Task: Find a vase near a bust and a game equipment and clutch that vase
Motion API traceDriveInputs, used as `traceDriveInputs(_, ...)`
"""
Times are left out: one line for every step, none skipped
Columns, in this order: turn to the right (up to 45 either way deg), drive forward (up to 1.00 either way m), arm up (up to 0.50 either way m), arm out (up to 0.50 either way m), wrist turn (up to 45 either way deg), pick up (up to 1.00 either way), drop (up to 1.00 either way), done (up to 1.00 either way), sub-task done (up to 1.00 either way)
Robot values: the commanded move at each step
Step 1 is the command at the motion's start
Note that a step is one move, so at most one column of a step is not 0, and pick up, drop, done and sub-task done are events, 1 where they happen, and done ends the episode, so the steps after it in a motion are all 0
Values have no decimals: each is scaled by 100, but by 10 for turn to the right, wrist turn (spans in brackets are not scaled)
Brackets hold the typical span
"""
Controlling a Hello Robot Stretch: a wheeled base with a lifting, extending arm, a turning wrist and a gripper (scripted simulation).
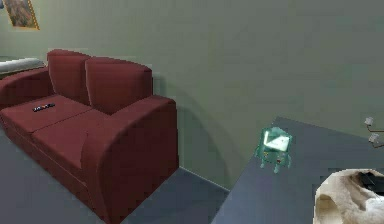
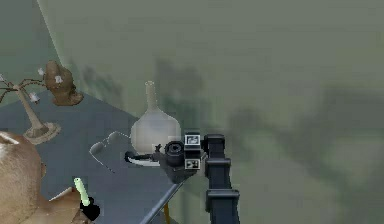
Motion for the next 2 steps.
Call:
traceDriveInputs(0, 0, 10, 0, 0, 0, 0, 0, 0)
traceDriveInputs(0, 0, 0, 0, 0, 0, 0, 100, 0)
